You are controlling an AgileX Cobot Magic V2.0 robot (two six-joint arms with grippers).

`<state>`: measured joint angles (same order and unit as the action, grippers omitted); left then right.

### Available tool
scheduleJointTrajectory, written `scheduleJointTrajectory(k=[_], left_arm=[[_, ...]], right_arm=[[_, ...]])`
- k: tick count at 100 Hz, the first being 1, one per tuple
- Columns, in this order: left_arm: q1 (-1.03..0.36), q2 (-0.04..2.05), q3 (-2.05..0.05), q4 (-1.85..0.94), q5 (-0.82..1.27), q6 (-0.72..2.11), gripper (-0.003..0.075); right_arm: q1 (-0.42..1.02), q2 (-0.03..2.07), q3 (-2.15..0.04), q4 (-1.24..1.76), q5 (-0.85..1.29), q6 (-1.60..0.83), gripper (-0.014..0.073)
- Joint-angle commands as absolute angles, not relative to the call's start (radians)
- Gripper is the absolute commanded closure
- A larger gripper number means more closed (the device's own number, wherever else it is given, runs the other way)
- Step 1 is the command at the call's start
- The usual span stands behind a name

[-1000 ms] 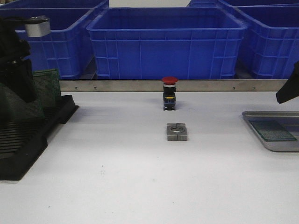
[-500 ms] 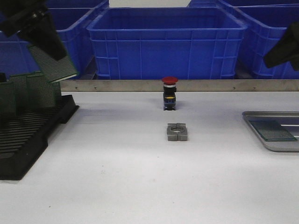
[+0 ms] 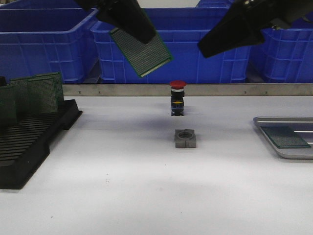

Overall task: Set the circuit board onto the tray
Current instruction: 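Lift the second board out and carry it toward the table center, then grasp the second board with the right gripper, release the left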

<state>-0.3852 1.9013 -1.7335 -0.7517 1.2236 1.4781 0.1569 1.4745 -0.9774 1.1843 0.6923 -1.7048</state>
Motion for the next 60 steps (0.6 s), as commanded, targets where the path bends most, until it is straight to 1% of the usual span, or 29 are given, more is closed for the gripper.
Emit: scheduleJointTrajectory(k=[1, 14, 33, 40, 45, 50, 55, 57, 60], left_arm=[[-0.423, 1.841, -1.766, -0.820, 1.277, 1.468, 0.0740], [-0.454, 1.841, -1.766, -0.844, 1.277, 1.470, 0.0740], [-0.460, 1.841, -1.766, -0.882, 1.277, 1.470, 0.0740], [-0.460, 1.841, -1.766, -0.894, 1.277, 1.470, 0.0740], [-0.460, 1.841, -1.766, -0.896, 1.277, 1.470, 0.0740], [-0.460, 1.841, -1.766, -0.896, 1.277, 1.470, 0.0740], [-0.460, 1.841, -1.766, -0.896, 1.277, 1.470, 0.0740], [-0.460, 1.841, -1.766, -0.896, 1.277, 1.470, 0.0740], [-0.460, 1.841, -1.766, -0.896, 1.277, 1.470, 0.0740]], right_arm=[[0.198, 1.437, -1.004, 1.228, 0.670, -1.721, -0.0027], [0.236, 1.447, -1.004, 1.228, 0.662, -1.721, -0.0027], [0.265, 1.479, -1.004, 1.241, 0.665, -1.721, -0.0026], [0.268, 1.491, -1.004, 1.255, 0.667, -1.721, -0.0006], [0.268, 1.500, -1.004, 1.269, 0.667, -1.721, 0.0039], [0.268, 1.507, -1.004, 1.283, 0.666, -1.721, 0.0113], [0.268, 1.513, -1.004, 1.295, 0.666, -1.721, 0.0227], [0.268, 1.516, -1.004, 1.302, 0.667, -1.721, 0.0258], [0.268, 1.517, -1.004, 1.312, 0.667, -1.721, 0.0340]])
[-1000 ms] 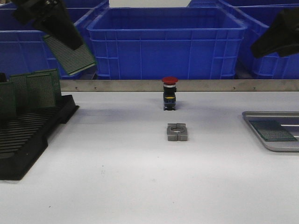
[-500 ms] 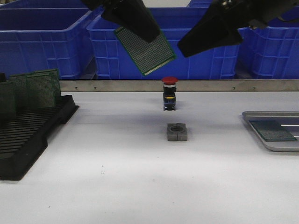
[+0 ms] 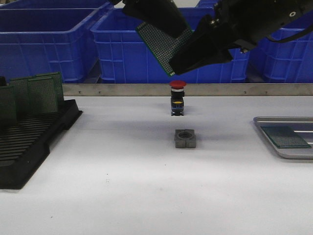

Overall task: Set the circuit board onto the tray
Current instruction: 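Grasp the second board with the right gripper, release the left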

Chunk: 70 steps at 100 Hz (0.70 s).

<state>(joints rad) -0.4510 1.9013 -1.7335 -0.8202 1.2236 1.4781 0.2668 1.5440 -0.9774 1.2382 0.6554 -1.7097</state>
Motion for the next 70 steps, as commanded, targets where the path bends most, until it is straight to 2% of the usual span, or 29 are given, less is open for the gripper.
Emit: scheduleJointTrajectory(k=[1, 9, 18, 23, 30, 35, 41, 42, 47, 54, 59, 70], left_arm=[[-0.460, 1.841, -1.766, -0.896, 1.277, 1.470, 0.0740], [-0.460, 1.841, -1.766, -0.896, 1.277, 1.470, 0.0740], [-0.460, 1.841, -1.766, -0.891, 1.277, 1.470, 0.0739], [-0.460, 1.841, -1.766, -0.891, 1.272, 1.470, 0.0732], [-0.460, 1.841, -1.766, -0.891, 1.272, 1.470, 0.0671], [-0.460, 1.841, -1.766, -0.891, 1.272, 1.470, 0.0592], [-0.460, 1.841, -1.773, -0.886, 1.269, 1.470, 0.0442], [-0.460, 1.841, -1.773, -0.886, 1.269, 1.470, 0.0442], [-0.460, 1.841, -1.780, -0.873, 1.262, 1.470, 0.0323], [-0.449, 1.841, -1.803, -0.842, 1.244, 1.470, 0.0220], [-0.438, 1.841, -1.823, -0.814, 1.246, 1.470, 0.0192], [-0.409, 1.841, -1.858, -0.808, 1.251, 1.443, 0.0196]], right_arm=[[0.268, 1.519, -1.004, 1.317, 0.667, -1.721, 0.0357], [0.268, 1.520, -1.004, 1.324, 0.668, -1.721, 0.0538], [0.268, 1.520, -1.004, 1.324, 0.669, -1.721, 0.0665], [0.268, 1.520, -1.004, 1.324, 0.671, -1.721, 0.0659], [0.268, 1.520, -1.004, 1.324, 0.675, -1.720, 0.0663], [0.268, 1.520, -1.004, 1.324, 0.676, -1.718, 0.0664], [0.266, 1.520, -1.004, 1.324, 0.676, -1.708, 0.0664], [0.265, 1.520, -1.004, 1.324, 0.676, -1.706, 0.0664], [0.261, 1.522, -1.004, 1.324, 0.674, -1.685, 0.0664], [0.245, 1.524, -1.002, 1.323, 0.674, -1.634, 0.0664], [0.227, 1.527, -0.994, 1.323, 0.671, -1.573, 0.0664], [0.152, 1.543, -0.974, 1.320, 0.646, -1.446, 0.0664]])
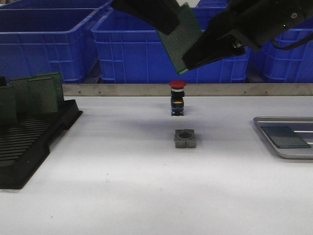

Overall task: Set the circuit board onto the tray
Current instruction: 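Grasp the second board with the right gripper, release the left, then lower the second board onto the steel tray with the right gripper and open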

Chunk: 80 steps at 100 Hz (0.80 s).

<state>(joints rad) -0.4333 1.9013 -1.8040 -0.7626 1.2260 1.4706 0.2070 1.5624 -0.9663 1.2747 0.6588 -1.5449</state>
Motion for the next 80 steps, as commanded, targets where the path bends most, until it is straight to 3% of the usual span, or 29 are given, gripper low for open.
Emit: scheduleJointTrajectory(k=[1, 34, 62, 69, 80], left_arm=[[-0.407, 1.841, -1.860, -0.808, 1.251, 1.443, 0.0196], [-0.335, 1.841, -1.875, -0.808, 1.264, 1.441, 0.0196], [-0.333, 1.841, -1.875, -0.808, 1.271, 1.441, 0.0196], [-0.333, 1.841, -1.875, -0.808, 1.271, 1.441, 0.0196], [-0.333, 1.841, -1.875, -0.808, 1.271, 1.441, 0.0197]], right_arm=[[0.145, 1.547, -0.972, 1.320, 0.644, -1.441, 0.0664], [-0.142, 1.690, -0.916, 1.315, 0.671, -1.367, 0.0664], [-0.263, 1.817, -0.915, 1.314, 0.667, -1.369, 0.0655], [-0.274, 1.824, -0.915, 1.298, 0.667, -1.373, 0.0571], [-0.288, 1.823, -0.915, 1.247, 0.663, -1.375, 0.0237]])
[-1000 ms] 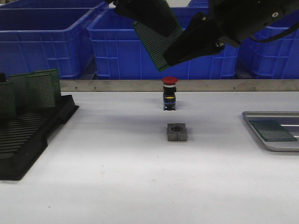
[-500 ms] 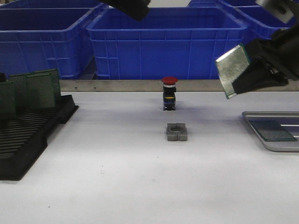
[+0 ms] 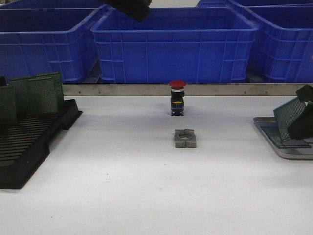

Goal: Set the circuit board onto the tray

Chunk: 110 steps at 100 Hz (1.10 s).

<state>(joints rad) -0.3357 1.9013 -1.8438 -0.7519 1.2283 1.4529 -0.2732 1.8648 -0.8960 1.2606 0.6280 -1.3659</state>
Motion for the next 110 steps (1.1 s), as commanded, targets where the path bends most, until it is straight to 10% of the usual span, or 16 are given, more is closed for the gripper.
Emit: scheduleJointTrajectory(k=[1, 15, 38, 62, 110], left_arm=[[-0.333, 1.841, -1.875, -0.808, 1.271, 1.441, 0.0197], [-0.331, 1.839, -1.889, -0.806, 1.271, 1.441, 0.0281], [-0.288, 1.796, -1.891, -0.790, 1.273, 1.308, 0.0739], [-0.211, 1.730, -1.891, -0.653, 1.276, 1.102, 0.0741], [-0.107, 1.478, -1.768, -0.645, 1.136, 0.945, 0.0741]], right_arm=[[-0.291, 1.823, -0.915, 1.244, 0.662, -1.375, 0.0191], [-0.323, 1.817, -0.915, 1.235, 0.660, -1.373, -0.0050], [-0.379, 1.706, -0.915, 1.195, 0.665, -1.373, 0.0077], [-0.364, 1.516, -0.915, 1.223, 0.727, -1.369, 0.0672], [-0.035, 1.161, -0.820, 1.300, 0.508, -1.387, 0.0655]])
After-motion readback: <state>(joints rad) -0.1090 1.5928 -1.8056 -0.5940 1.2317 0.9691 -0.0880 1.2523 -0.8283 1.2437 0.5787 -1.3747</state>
